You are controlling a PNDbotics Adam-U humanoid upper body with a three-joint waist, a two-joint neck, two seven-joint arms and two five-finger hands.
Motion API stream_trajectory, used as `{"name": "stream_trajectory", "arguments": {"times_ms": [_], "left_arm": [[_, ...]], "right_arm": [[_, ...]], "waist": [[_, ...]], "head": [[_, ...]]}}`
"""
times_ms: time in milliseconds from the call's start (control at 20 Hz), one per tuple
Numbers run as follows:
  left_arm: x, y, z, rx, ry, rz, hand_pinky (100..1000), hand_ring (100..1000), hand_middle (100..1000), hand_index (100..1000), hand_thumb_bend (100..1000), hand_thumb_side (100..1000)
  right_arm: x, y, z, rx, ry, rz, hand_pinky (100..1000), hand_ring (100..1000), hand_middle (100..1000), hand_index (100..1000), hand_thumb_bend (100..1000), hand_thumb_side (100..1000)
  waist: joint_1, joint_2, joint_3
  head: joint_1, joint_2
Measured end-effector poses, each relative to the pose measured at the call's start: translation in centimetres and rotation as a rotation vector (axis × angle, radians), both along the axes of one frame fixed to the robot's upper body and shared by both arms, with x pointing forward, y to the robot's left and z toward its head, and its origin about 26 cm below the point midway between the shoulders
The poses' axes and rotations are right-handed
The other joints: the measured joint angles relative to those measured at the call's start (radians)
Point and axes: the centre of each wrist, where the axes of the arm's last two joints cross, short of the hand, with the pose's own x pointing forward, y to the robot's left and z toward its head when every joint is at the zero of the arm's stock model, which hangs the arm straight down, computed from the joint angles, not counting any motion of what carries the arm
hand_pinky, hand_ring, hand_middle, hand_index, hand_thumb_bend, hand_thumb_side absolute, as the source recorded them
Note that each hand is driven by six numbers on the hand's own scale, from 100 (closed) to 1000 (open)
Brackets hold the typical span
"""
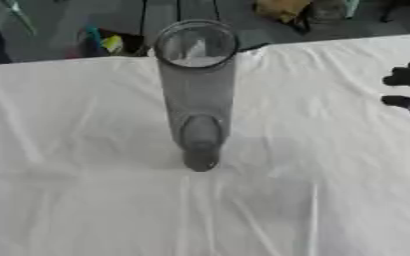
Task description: Arrange flowers into the vase.
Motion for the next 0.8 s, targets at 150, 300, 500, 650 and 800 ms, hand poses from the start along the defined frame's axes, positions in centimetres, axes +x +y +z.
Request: {"name": "stream_trajectory", "arguments": {"times_ms": [150, 300, 500, 650, 800], "left_arm": [[0.0, -1.0, 0.0, -0.003, 0.010, -0.047, 100, 100, 100, 100, 100, 679], [-0.1, -2.0, -0.1, 0.001, 0.022, -0.096, 100, 100, 100, 100, 100, 681], [-0.3, -2.9, -0.2, 0.005, 0.039, -0.137, 100, 100, 100, 100, 100, 684], [-0.3, -3.2, -0.2, 0.004, 0.057, -0.147, 100, 100, 100, 100, 100, 690], [-0.6, -3.7, -0.1, -0.009, 0.079, -0.169, 100, 100, 100, 100, 100, 689]], "right_arm": [[0.0, 0.1, 0.1, -0.003, 0.000, 0.005, 715, 998, 680, 789, 100, 1000], [0.1, 0.2, 0.0, -0.005, 0.002, 0.012, 715, 998, 680, 789, 100, 1000], [0.1, 0.3, 0.0, -0.007, 0.006, 0.023, 715, 999, 680, 789, 100, 1000], [0.1, 0.4, 0.1, -0.006, 0.004, 0.026, 715, 999, 680, 789, 100, 1000], [0.2, 0.5, 0.2, -0.008, 0.005, 0.032, 716, 999, 680, 789, 100, 1000]], "waist": [[0.005, 0.000, -0.008], [0.007, 0.000, -0.013], [0.008, 0.000, -0.018], [0.010, 0.000, -0.021], [0.012, 0.000, -0.025]], "head": [[0.004, -0.003], [0.008, -0.008], [0.008, -0.020], [0.004, -0.043], [-0.004, -0.061]]}}
